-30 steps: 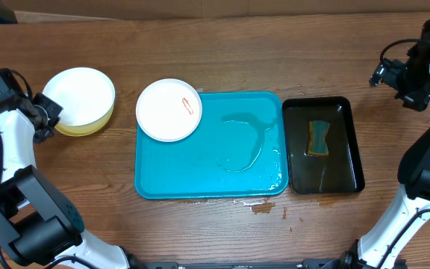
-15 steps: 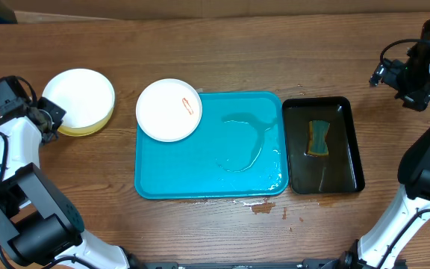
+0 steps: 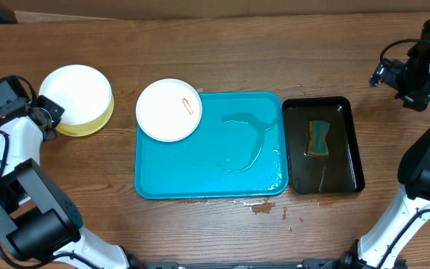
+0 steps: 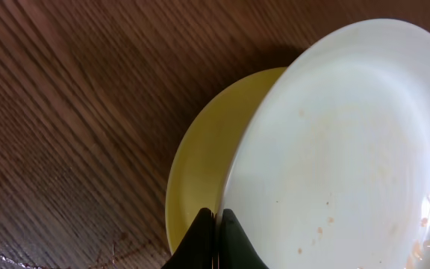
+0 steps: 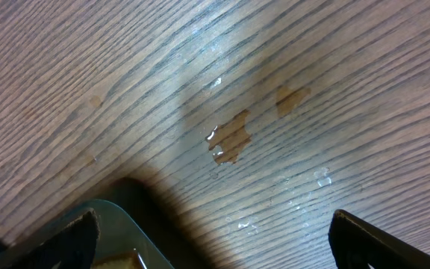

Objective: Clean dirty plates on tray and stack at the side
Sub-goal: 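Move left gripper to the remaining white plate rim on tray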

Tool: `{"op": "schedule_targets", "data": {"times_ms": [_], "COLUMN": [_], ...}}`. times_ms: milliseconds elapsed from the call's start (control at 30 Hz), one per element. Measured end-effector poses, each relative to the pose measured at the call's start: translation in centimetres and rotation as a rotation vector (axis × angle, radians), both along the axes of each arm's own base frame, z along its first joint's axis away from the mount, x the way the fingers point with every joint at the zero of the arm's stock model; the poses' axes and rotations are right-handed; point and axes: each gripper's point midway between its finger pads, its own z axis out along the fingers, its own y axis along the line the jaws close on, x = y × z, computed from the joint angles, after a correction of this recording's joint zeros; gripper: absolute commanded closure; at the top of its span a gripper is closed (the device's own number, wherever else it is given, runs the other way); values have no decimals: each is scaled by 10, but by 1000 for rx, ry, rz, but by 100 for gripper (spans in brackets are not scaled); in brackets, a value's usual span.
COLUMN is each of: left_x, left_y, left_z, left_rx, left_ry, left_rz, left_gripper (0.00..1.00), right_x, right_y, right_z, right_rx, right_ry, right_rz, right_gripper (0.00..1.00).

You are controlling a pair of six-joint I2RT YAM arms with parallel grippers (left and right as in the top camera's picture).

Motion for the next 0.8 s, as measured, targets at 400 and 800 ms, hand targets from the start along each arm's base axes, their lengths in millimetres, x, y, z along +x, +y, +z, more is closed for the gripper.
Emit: {"op": "schedule_targets", "data": {"times_ms": [400,800], "left_x": [2,8], "left_y": [-8,-106], "left_z": [-11,35], "left_rx": [-43,-223], "left_ry": [10,32], "left_rz": [-34,-293], "left_gripper": [23,39], "right_x": [0,0], "right_y": [0,0], "right_z": [0,0], "right_rx": [0,0], "right_ry": [0,0], "right_rz": [0,0], "right_gripper": [0,0]}}
